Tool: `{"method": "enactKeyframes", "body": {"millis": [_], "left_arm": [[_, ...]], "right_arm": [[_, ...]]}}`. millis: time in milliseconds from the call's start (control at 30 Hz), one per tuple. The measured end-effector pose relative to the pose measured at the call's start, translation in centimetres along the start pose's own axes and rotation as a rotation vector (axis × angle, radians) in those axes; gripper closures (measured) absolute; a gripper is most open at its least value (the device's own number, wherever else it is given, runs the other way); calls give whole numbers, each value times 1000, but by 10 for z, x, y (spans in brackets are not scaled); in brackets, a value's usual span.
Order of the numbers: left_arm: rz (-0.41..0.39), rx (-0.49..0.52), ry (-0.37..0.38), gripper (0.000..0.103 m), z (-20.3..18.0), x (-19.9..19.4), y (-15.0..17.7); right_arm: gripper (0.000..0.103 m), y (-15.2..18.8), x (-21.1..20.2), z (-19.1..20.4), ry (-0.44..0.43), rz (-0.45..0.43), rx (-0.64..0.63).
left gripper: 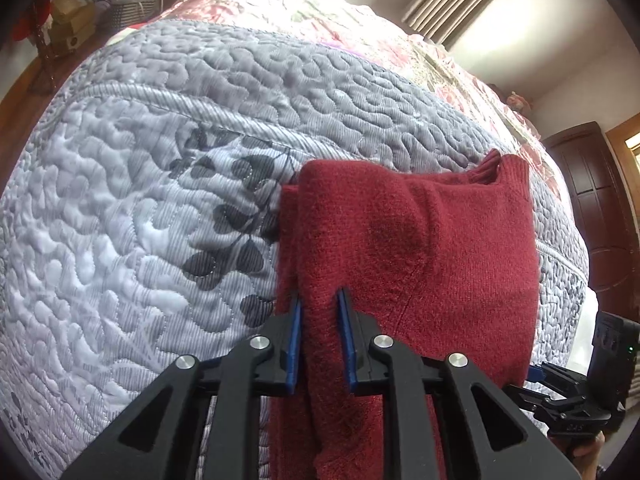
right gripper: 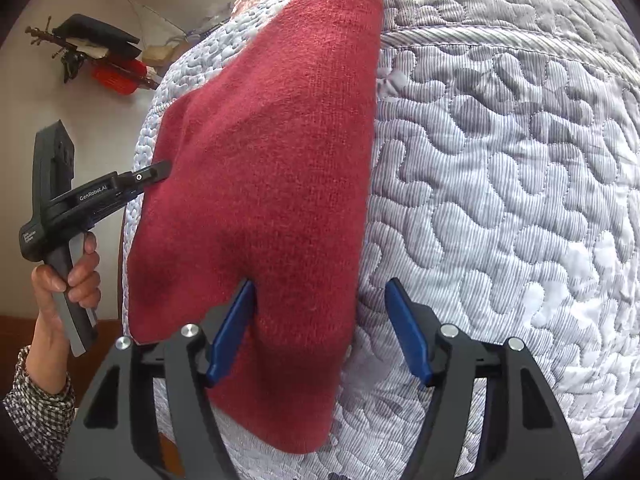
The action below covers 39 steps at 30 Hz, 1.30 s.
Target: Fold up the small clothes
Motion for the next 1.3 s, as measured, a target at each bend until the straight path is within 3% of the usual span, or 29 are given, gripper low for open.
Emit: {"method": "enactKeyframes", "body": {"millis": [67, 133, 167, 233, 367, 467, 633, 767, 800, 867, 933, 1100, 1300], "left_arm": [[18, 13, 11, 65, -4, -6, 0], [34, 22, 48, 32, -3, -13, 2], [44, 28, 74, 28, -2, -15, 4], [82, 36, 131, 25, -1, -13, 7], [153, 35, 134, 23, 2, 8, 10], [194, 38, 202, 23, -1, 24, 11], [237, 53, 236, 14, -7, 48, 6], [239, 66, 281, 17, -12, 55, 4], [235, 76, 285, 24, -15, 54, 5], [227, 91, 293, 37, -19, 53, 7], [211, 95, 299, 51, -21, 50, 9], [166, 96, 277, 59, -28, 39, 14], [143, 105, 305, 62, -43, 23, 24]], "right_arm": [[36, 2, -8, -3, 5, -12, -8], [32, -2, -17, -2, -2, -29, -9], [32, -2, -22, -3, -13, -38, -7], [31, -7, -26, -4, -38, -53, -1], [30, -20, -21, -6, -38, -47, 9], [30, -30, -11, -6, -53, -21, 10], [30, -44, 5, -1, -79, 9, 8], [29, -49, 19, -2, -169, 24, 44], [28, -50, 23, -3, -190, 27, 60], [41, -52, 27, -1, -244, 27, 65], [49, -52, 28, 0, -246, 19, 73], [64, -48, 14, 9, -247, -11, 45], [66, -27, -14, 11, -274, -47, 19]]}}
Point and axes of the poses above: each gripper's, at about its wrist camera, not at the fingertips, and x roughly the way its jaws point, z to its left, y to its underside, the point moved 4 cm from there along x, roughly the way its jaws point, and after that the axes turned 13 degrees about z, right-handed, at the moved point
